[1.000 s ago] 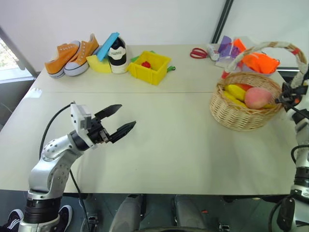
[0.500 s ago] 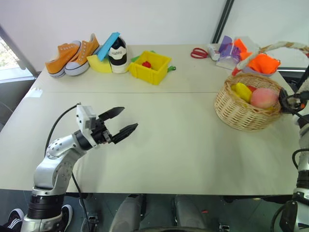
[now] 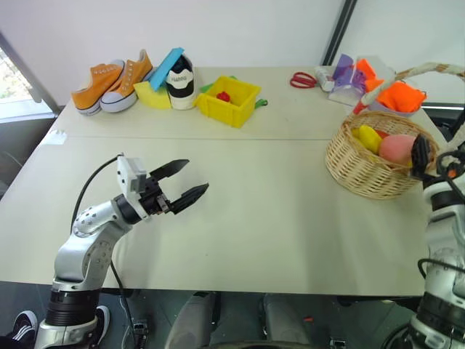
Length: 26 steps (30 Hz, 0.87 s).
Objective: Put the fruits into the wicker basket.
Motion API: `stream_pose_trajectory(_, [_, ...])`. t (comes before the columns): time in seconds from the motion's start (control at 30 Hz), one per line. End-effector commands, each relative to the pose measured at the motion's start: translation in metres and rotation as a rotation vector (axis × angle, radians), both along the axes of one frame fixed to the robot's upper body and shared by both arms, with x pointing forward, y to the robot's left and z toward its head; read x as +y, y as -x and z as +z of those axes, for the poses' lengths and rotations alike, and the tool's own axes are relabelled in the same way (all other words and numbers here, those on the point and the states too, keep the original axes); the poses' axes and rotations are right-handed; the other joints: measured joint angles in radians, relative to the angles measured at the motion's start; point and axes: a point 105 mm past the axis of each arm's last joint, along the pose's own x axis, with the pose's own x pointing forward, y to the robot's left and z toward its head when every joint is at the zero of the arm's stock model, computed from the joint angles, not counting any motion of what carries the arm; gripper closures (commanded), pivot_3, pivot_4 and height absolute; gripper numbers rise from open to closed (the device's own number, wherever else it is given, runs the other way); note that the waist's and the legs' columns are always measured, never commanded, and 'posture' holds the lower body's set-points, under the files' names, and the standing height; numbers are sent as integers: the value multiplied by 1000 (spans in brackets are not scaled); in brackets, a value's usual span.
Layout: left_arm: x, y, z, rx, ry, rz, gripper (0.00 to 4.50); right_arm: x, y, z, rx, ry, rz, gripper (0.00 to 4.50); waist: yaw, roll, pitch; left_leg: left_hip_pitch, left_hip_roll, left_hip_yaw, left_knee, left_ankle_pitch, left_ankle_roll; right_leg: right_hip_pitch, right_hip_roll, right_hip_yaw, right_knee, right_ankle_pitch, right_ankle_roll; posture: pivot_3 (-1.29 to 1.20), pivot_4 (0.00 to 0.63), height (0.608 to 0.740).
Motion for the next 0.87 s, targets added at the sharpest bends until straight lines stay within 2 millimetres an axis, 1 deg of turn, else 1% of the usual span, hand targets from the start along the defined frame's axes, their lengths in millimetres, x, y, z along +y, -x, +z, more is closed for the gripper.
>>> stream_pose_trajectory(0.03, [0,-1,6,-35,0,10,0,30,24,15,-95,54,38,15,-2,0,0,0,0,0,0,0,0,0,0,0,0,0,0,0,150,740])
stream_pose_trajectory(0.07, [1,-3,5,-38,-5,26,0,38,24,12,-92,51,76,15,-6,1,0,0,0,0,0,0,0,0,0,0,0,0,0,0,150,740])
stream_pose_trajectory(0.1, [5,-7,4,-41,-7,55,0,55,21,11,-84,90,161,15,-11,2,0,0,0,0,0,0,0,0,0,1,0,0,0,0,150,740])
stream_pose_trajectory(0.13, [7,-10,3,-39,-7,77,0,66,18,10,-80,100,225,15,-13,2,0,1,0,1,0,0,0,0,0,1,0,0,0,0,150,740])
stream_pose_trajectory(0.17, [13,-15,3,-47,-15,119,0,83,11,5,-49,93,331,15,-13,2,0,2,0,1,0,0,0,1,0,2,0,0,-1,0,150,740])
stream_pose_trajectory(0.2, [18,-20,1,-46,-23,159,0,104,7,1,-22,132,460,15,-13,2,0,3,0,1,0,0,0,1,0,2,0,0,-1,0,150,740])
stream_pose_trajectory(0.23, [23,-23,-1,-37,-31,190,0,117,5,-2,-3,140,549,15,-11,2,0,4,1,1,0,0,0,1,1,1,0,0,-1,0,150,740])
stream_pose_trajectory(0.27, [25,-26,-3,-31,-36,209,0,125,4,-5,9,147,605,15,-9,2,0,4,1,1,0,0,0,0,1,1,0,0,-1,0,150,740])
stream_pose_trajectory(0.3, [28,-29,-5,-18,-42,228,0,130,3,-8,23,111,646,15,-5,1,0,4,1,1,0,0,0,1,1,1,0,-1,-1,0,150,740])
stream_pose_trajectory(0.4, [52,-40,-13,14,-57,377,0,163,1,-24,124,164,896,15,-1,1,0,3,0,0,0,0,0,0,0,0,-2,0,-1,0,150,740])
stream_pose_trajectory(0.43, [60,-42,-11,5,-50,423,0,172,3,-31,162,219,978,15,-2,0,0,3,0,0,0,0,0,0,0,-1,-2,0,-1,0,150,740])
stream_pose_trajectory(0.5, [80,-44,-12,0,-56,525,0,179,-3,-37,194,230,1059,15,-2,-1,1,3,0,-1,0,0,0,0,0,-1,-3,0,0,0,150,740])
stream_pose_trajectory(0.57, [100,-41,-13,-6,-67,604,0,187,-13,-41,223,275,1124,15,-5,-1,1,3,1,-1,0,0,0,0,0,-1,-3,0,-1,0,150,740])
stream_pose_trajectory(0.7, [123,-33,-16,-15,-89,691,0,191,-30,-48,236,326,1146,15,-3,-2,0,3,1,-1,0,0,0,0,0,-1,-3,0,0,0,150,740])
stream_pose_trajectory(0.77, [130,-29,-15,-25,-91,712,0,193,-36,-49,231,329,1151,15,1,-3,0,2,1,-1,0,0,0,-1,0,-2,-3,1,1,0,150,740])
stream_pose_trajectory(0.87, [130,-23,-16,-38,-109,713,0,196,-40,-51,227,336,1165,15,4,-3,0,1,0,-2,0,-1,0,-1,0,-2,-4,1,2,0,150,740])
